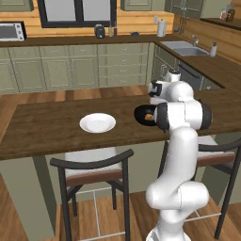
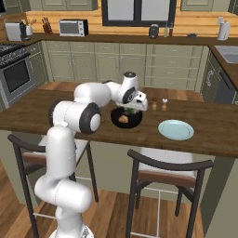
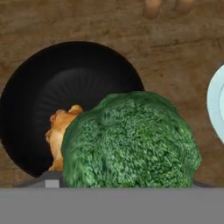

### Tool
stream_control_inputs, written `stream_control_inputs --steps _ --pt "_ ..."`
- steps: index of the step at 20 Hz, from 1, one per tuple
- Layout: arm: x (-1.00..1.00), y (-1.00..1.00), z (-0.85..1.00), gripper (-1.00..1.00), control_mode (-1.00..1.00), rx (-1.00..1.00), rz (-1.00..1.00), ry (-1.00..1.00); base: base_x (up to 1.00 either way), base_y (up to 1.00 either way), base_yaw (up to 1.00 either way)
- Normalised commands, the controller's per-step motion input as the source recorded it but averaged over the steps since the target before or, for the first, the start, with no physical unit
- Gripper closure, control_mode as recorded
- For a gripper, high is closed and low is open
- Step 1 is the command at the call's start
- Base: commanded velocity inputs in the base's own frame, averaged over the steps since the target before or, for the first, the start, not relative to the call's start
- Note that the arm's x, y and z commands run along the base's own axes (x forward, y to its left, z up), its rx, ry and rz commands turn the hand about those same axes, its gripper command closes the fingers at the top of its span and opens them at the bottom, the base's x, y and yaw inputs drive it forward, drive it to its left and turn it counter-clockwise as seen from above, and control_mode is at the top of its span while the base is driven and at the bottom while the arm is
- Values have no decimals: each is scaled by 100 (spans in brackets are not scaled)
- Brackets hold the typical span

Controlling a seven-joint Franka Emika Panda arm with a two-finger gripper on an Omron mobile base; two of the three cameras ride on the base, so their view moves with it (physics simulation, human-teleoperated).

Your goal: Pick the chicken drumstick and broccoli from their plates and place them in the bowl. Then put the bowl in the fridge.

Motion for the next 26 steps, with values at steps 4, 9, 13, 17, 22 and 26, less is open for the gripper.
stream_control_inputs --steps 4,9,13,17,22,26 --pt "33 76 -47 100 -100 1 17 6 0 0 0" --pt "39 16 -29 100 -100 0 6 0 0 0 0" --pt "4 0 -7 -100 -100 0 2 0 0 0 0" --pt "0 0 0 -100 -100 0 0 0 0 0 0" --pt "-4 0 11 -100 -100 0 0 0 0 0 0" --pt "-57 -11 30 -100 -100 4 -11 0 0 0 0"
